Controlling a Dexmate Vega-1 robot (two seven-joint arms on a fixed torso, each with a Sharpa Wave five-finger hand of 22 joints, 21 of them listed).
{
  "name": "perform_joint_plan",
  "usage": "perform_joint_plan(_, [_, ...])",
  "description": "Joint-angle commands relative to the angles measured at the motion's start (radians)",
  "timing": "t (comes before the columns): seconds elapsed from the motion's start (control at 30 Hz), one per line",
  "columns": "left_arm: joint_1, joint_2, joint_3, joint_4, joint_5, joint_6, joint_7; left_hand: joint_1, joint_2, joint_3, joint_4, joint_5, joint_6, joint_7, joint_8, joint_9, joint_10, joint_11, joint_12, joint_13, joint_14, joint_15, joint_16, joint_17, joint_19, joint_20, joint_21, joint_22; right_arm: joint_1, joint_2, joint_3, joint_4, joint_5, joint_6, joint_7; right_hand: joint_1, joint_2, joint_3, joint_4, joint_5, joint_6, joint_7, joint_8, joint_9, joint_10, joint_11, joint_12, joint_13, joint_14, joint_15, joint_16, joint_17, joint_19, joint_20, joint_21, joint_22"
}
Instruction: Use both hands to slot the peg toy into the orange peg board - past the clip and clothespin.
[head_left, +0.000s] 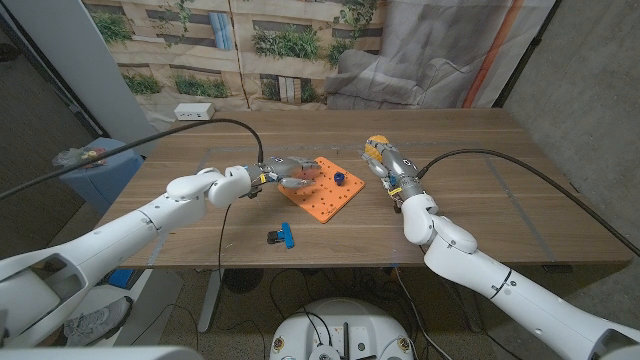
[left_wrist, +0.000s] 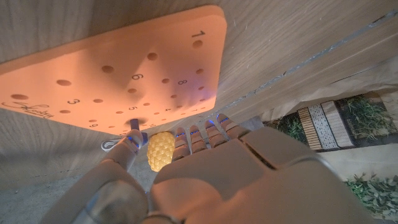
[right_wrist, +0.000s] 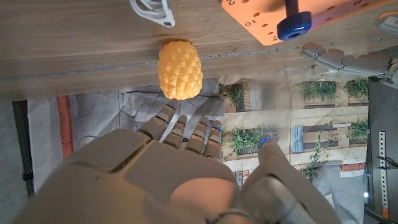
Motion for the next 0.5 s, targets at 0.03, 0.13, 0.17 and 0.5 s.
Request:
perform_joint_plan(0.03, [0.068,-0.008,-0.053,-0.092,-0.020,0.126,0.061,0.009,0.086,0.004,0.000,0.002,0.002,-0.004,0.001,0.001,0.000,-0.006,-0.002,0.001,0.001,-0.071,-0.004,0.000,0.007,-0.136,0.002,-0.001,-0.017,-0.022,0.081,0.040,0.140,0.108,-0.058,-0.005,0.021,0.004,-0.009,-0.003,0.003,0.009,-0.001,0.000,0.002,0.010,0.002,0.001,0.005,-0.064,0.006,0.003,0.013,-0.034,0.005,0.002])
perform_joint_plan(0.13, [0.084,-0.008,-0.064,-0.119,-0.022,0.165,0.067,0.008,0.085,0.004,-0.001,0.002,0.005,-0.004,0.001,0.001,0.002,-0.007,-0.001,0.001,0.003,-0.071,-0.003,0.000,0.009,-0.135,0.003,-0.001,-0.030,-0.026,0.110,0.042,0.190,0.137,-0.063,-0.006,0.021,0.003,-0.009,-0.003,0.002,0.011,-0.001,0.000,0.000,0.011,0.002,0.001,0.004,-0.063,0.006,0.004,0.013,-0.034,0.004,0.002])
perform_joint_plan(0.17, [0.090,-0.008,-0.068,-0.124,-0.030,0.174,0.069,0.009,0.085,0.004,-0.001,0.002,0.005,-0.004,0.001,0.001,0.002,-0.007,-0.001,0.001,0.003,-0.071,-0.003,0.000,0.010,-0.135,0.003,-0.001,-0.034,-0.027,0.120,0.042,0.208,0.145,-0.063,-0.007,0.020,0.003,-0.009,-0.003,0.001,0.011,-0.001,0.000,0.000,0.012,0.002,0.001,0.004,-0.063,0.006,0.004,0.014,-0.034,0.004,0.002])
perform_joint_plan(0.5, [0.139,-0.007,-0.130,-0.100,-0.172,0.163,0.151,0.009,0.086,0.005,-0.002,0.002,0.016,-0.005,0.004,0.001,0.012,-0.005,0.001,0.001,0.009,-0.072,-0.002,0.000,0.024,-0.131,0.006,-0.001,-0.057,-0.008,0.170,0.074,0.307,0.203,-0.120,-0.012,0.017,0.002,-0.009,-0.005,-0.006,0.020,-0.004,-0.001,-0.005,0.023,0.002,0.001,0.012,-0.059,0.008,0.004,0.019,-0.033,0.003,0.002])
